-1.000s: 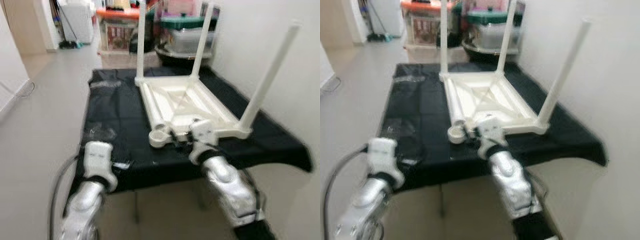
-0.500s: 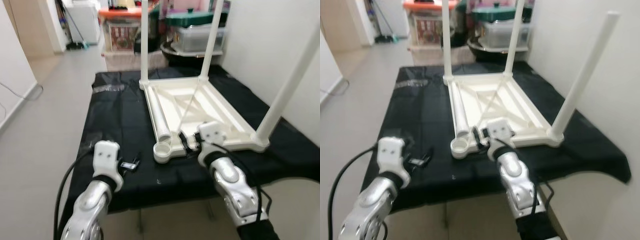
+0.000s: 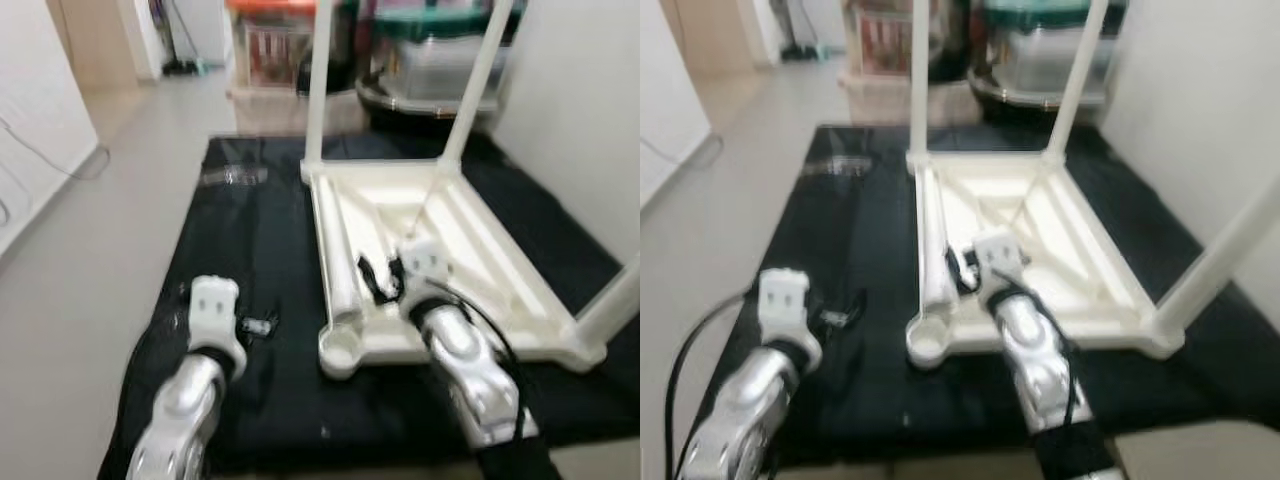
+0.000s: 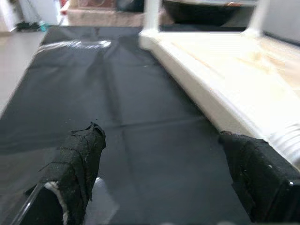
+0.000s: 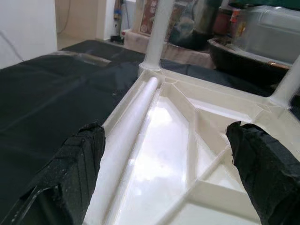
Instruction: Building children table
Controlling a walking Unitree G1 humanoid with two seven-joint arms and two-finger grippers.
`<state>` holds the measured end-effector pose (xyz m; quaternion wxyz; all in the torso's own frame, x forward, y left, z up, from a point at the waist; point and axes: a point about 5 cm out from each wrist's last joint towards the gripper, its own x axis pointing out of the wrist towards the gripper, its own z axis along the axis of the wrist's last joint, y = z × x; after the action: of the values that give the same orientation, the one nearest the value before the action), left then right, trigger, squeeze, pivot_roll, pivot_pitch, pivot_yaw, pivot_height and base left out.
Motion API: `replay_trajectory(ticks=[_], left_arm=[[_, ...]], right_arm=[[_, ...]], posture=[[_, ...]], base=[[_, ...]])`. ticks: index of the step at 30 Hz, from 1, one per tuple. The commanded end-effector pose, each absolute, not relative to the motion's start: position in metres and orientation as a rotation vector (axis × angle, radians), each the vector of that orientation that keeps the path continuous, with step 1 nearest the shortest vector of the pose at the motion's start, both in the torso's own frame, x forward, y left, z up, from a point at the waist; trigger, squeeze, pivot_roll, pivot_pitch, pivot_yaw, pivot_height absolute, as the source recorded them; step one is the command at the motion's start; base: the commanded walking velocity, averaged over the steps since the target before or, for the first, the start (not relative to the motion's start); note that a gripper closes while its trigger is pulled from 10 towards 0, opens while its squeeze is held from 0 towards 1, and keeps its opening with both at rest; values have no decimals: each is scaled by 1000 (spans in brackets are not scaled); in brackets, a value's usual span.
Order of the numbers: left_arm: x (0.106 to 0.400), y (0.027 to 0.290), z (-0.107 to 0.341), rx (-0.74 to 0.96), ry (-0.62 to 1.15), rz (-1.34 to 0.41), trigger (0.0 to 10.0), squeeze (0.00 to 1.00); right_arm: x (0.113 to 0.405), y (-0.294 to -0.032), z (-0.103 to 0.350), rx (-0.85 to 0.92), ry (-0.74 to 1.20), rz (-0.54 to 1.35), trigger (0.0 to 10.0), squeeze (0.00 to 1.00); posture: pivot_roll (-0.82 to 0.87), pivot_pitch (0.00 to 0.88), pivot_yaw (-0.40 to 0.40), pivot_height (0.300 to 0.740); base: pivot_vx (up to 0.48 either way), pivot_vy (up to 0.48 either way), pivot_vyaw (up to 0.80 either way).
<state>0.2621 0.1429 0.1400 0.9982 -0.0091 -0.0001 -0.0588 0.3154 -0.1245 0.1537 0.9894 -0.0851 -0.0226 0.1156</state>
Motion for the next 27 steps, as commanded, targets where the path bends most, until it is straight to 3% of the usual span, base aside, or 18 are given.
replay_trajectory(ticks=[1,13,18,27], left_arm=[[260,146,133,-3,33,-103,10000,0],[260,161,120,43,102,-20,10000,0],[262,158,119,41,102,-25,10000,0],[265,159,122,46,94,-17,10000,0]], right_arm=[[313,-122,149,-182,-23,251,10000,0],[292,-141,144,-500,-14,531,10000,0],[293,-142,141,-543,9,576,10000,0],[310,-111,129,-638,67,675,10000,0]], posture=[[73,0,-77,740],[48,0,-74,740],[45,0,-74,740],[71,0,-76,740]], base=[[0,0,0],[0,0,0],[0,0,0],[0,0,0]])
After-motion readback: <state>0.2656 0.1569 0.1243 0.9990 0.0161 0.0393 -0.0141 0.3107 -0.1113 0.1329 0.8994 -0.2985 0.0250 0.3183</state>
